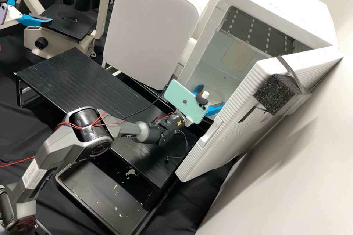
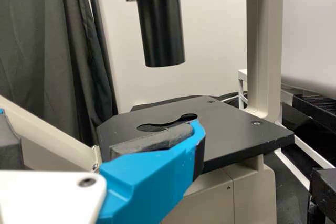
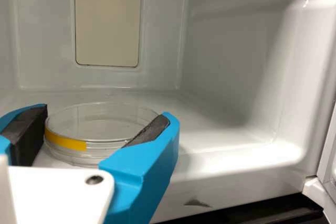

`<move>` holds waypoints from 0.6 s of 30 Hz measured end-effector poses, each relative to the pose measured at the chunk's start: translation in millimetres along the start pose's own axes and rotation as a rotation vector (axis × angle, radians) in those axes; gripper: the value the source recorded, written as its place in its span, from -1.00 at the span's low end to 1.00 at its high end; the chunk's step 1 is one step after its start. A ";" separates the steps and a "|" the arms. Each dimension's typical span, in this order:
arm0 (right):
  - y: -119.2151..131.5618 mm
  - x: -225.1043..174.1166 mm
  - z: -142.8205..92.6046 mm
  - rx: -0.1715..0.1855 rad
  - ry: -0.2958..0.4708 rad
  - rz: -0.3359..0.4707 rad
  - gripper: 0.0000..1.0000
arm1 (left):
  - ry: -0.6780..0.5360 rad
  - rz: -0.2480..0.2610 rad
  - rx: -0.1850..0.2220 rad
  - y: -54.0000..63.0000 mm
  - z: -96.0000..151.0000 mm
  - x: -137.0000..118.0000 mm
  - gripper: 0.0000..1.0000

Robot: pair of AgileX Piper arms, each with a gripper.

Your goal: Take the petri dish out of the incubator

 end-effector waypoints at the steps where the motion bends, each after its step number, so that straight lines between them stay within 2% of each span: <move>1: 0.0 0.0 0.0 0.006 0.000 0.000 -1.00 | 0.000 0.000 0.000 0.0 0.0 0.0 1.00; 13: 0.0 -11.3 2.7 0.024 0.001 0.001 -1.00 | 0.000 0.000 0.000 0.0 0.0 0.0 1.00; 18: 12.8 -23.9 4.7 0.040 0.004 0.027 -1.00 | 0.000 0.000 0.000 0.0 0.0 0.0 1.00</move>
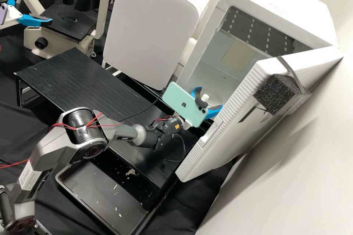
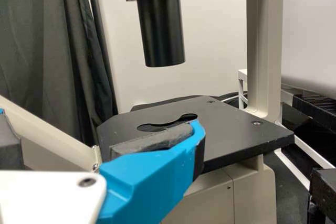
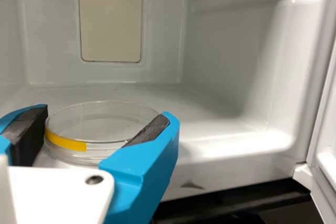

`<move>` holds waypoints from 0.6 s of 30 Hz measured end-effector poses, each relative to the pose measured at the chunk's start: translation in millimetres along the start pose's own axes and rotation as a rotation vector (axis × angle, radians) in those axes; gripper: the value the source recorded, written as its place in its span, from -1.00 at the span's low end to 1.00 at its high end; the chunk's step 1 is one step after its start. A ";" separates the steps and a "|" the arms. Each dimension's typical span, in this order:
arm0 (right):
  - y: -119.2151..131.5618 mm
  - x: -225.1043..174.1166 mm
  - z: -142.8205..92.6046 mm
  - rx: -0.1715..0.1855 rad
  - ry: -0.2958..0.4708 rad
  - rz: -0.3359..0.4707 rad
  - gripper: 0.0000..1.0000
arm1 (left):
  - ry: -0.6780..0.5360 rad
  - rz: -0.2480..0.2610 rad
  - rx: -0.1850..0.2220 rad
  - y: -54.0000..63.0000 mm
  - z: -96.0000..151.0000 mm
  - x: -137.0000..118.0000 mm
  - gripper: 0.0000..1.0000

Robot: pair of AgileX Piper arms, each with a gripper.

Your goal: Take the petri dish out of the incubator

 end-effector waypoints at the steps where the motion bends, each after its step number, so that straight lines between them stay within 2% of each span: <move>1: 1.2 -2.3 1.0 0.004 0.000 0.003 -1.00 | 0.000 0.000 0.000 0.0 0.0 0.0 1.00; 9: 18.7 -20.4 2.7 0.018 0.024 0.064 -1.00 | 0.000 0.000 0.000 0.0 0.0 0.0 1.00; 18: 20.2 -22.7 0.5 0.033 0.062 0.101 -1.00 | 0.000 0.000 0.000 0.0 0.0 0.0 1.00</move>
